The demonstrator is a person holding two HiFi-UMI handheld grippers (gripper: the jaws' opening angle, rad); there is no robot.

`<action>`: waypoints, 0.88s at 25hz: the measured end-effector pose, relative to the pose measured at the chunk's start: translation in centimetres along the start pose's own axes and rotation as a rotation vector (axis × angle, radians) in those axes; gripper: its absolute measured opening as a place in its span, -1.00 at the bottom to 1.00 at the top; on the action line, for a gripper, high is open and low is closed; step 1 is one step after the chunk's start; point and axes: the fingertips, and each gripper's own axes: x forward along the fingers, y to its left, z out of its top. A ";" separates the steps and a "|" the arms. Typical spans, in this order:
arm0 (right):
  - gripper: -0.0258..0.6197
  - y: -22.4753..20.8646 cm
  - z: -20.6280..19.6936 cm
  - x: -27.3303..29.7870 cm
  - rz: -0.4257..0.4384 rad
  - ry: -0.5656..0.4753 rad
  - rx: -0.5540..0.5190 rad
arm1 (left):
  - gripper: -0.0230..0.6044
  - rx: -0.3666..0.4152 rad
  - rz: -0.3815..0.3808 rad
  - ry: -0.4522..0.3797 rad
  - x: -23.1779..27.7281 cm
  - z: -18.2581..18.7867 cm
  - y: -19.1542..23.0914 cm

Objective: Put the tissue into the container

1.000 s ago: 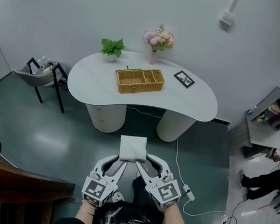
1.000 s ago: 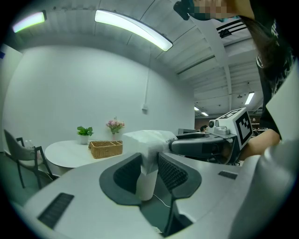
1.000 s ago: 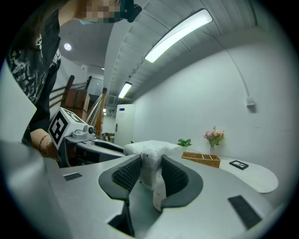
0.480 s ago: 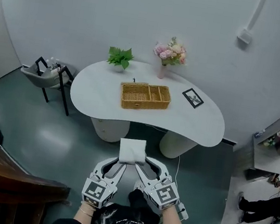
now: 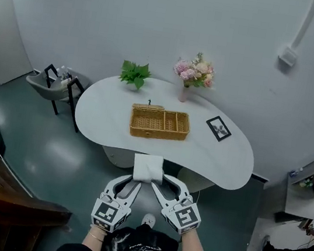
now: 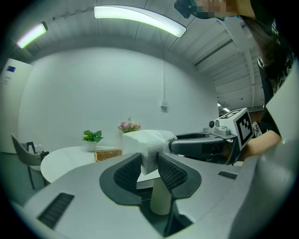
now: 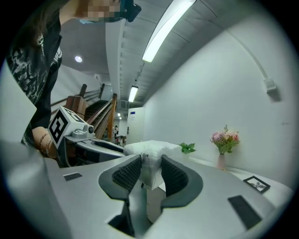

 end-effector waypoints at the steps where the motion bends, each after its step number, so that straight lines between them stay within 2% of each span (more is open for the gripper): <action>1: -0.44 -0.9 0.0 0.2 0.015 -0.017 -0.009 | -0.52 -0.002 0.010 0.000 0.9 0.2 0.0; 4: -0.44 -3.3 0.1 0.8 0.055 -0.050 -0.039 | -0.52 -0.005 0.036 0.000 3.2 0.7 0.1; 9: -0.44 -5.9 -0.5 1.4 0.089 -0.018 -0.020 | -0.52 -0.003 0.068 0.013 5.8 1.1 0.3; 14: -0.44 -7.4 -0.1 2.3 0.111 -0.042 -0.028 | -0.52 0.003 0.085 0.023 7.3 1.4 1.1; 18: -0.44 -8.2 -0.3 3.4 0.113 -0.014 0.009 | -0.52 0.008 0.090 0.039 8.2 1.8 2.1; 22: -0.44 -9.2 -0.4 5.0 0.111 -0.047 -0.026 | -0.52 0.004 0.093 0.036 9.4 2.1 3.6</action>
